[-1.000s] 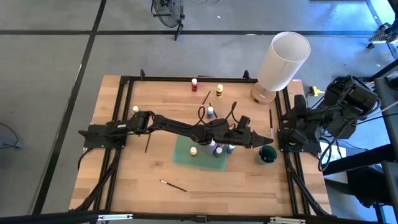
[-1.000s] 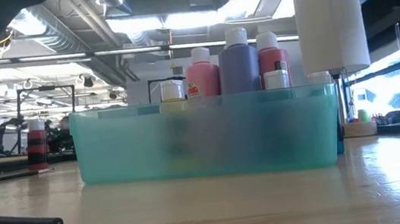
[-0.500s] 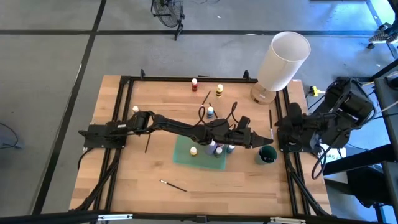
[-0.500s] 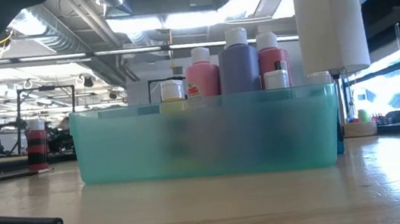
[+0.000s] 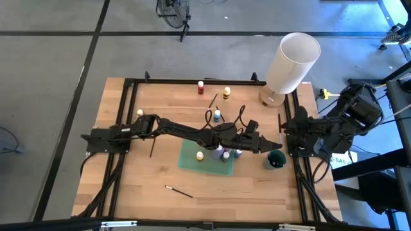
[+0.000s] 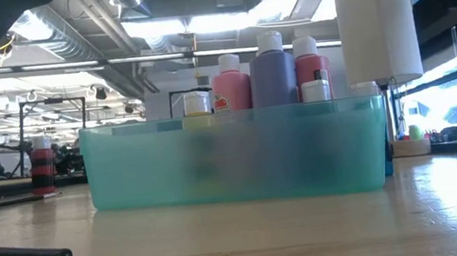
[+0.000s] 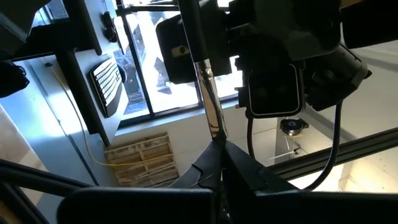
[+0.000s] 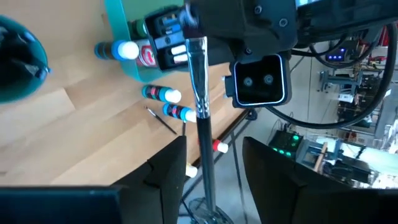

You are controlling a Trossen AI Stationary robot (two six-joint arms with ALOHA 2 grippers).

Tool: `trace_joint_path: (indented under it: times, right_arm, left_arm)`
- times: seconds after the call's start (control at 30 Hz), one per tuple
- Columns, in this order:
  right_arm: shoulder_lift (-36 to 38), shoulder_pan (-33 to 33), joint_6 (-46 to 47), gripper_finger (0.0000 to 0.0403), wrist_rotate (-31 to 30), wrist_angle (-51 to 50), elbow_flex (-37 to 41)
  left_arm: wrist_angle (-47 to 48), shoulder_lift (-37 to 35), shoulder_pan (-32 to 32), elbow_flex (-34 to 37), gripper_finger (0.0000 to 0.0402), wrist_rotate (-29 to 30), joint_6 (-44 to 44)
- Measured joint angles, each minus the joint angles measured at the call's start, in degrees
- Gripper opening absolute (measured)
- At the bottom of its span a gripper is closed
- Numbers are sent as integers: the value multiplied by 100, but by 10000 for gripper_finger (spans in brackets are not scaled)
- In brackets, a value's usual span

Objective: Pick & Place Paint Supplies
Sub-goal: Put the black eyeshadow brush into the green cup

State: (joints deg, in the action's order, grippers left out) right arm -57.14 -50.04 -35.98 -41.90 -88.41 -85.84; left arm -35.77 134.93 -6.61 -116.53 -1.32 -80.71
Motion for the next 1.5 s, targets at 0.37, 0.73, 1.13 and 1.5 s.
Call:
trace_joint_path:
  times: [0.37,0.73,1.13,1.5]
  right_arm:
    - [-302,442,-326,160,262,53,0]
    - [-344,834,-366,108,319,36,0]
    - [-344,929,-438,24,750,-137,0]
    - [-342,926,-330,24,654,-167,0]
  left_arm:
    - [0,0,-10,0,2,-31,48]
    - [0,0,-42,0,2,-75,111]
    - [17,2,-42,0,2,-71,153]
    - [-2,2,-39,0,31,117,248]
